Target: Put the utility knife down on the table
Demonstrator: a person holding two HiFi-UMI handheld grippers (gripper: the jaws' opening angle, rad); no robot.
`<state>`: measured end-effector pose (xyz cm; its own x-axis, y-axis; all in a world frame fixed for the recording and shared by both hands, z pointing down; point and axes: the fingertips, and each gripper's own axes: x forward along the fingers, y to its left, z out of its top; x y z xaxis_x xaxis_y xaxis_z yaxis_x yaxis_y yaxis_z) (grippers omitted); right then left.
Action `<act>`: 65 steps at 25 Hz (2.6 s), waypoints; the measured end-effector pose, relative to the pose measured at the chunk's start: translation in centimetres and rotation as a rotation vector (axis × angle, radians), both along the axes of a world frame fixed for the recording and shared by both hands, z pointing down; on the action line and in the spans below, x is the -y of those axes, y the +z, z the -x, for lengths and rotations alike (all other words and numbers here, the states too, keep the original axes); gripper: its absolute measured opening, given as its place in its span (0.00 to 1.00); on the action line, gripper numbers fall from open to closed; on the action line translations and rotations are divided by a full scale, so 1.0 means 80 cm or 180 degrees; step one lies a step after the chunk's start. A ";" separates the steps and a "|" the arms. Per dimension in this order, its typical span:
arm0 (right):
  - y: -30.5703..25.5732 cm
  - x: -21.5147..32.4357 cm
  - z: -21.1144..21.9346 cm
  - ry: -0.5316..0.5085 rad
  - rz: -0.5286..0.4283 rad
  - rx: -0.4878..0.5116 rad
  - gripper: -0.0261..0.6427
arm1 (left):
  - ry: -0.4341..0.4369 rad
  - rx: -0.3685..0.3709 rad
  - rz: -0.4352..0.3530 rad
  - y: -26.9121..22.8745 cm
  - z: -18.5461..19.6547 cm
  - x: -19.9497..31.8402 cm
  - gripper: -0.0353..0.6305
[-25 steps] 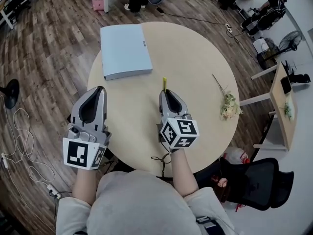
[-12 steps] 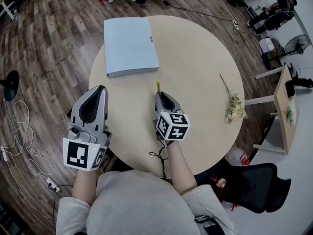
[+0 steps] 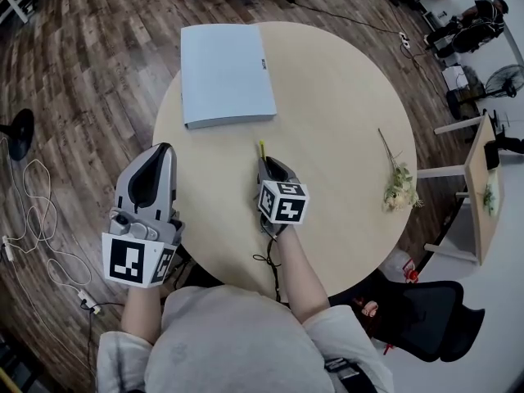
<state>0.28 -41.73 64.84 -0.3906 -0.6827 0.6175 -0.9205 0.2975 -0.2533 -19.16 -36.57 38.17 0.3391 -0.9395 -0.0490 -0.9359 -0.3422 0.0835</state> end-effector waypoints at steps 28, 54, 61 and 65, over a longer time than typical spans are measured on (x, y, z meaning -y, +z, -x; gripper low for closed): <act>0.045 0.002 0.012 -0.0171 0.0294 -0.0286 0.19 | -0.0030 0.0002 0.0132 0.021 0.009 0.011 0.06; -0.178 -0.069 -0.057 0.0155 -0.1112 0.0074 0.06 | 0.0271 -0.0028 -0.0274 -0.045 -0.053 -0.049 0.06; -0.236 -0.108 -0.081 0.0236 -0.1440 0.0040 0.06 | 0.0382 -0.0026 -0.0392 -0.066 -0.078 -0.081 0.06; -0.267 -0.131 -0.092 0.0268 -0.1636 0.0032 0.06 | 0.0418 -0.0022 -0.0465 -0.077 -0.087 -0.099 0.06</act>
<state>7.61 -31.25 43.44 -0.3256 -0.9260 0.1909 -0.9448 0.3109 -0.1031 -12.17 -28.66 32.02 0.4574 -0.8699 -0.1844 -0.8820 -0.4702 0.0304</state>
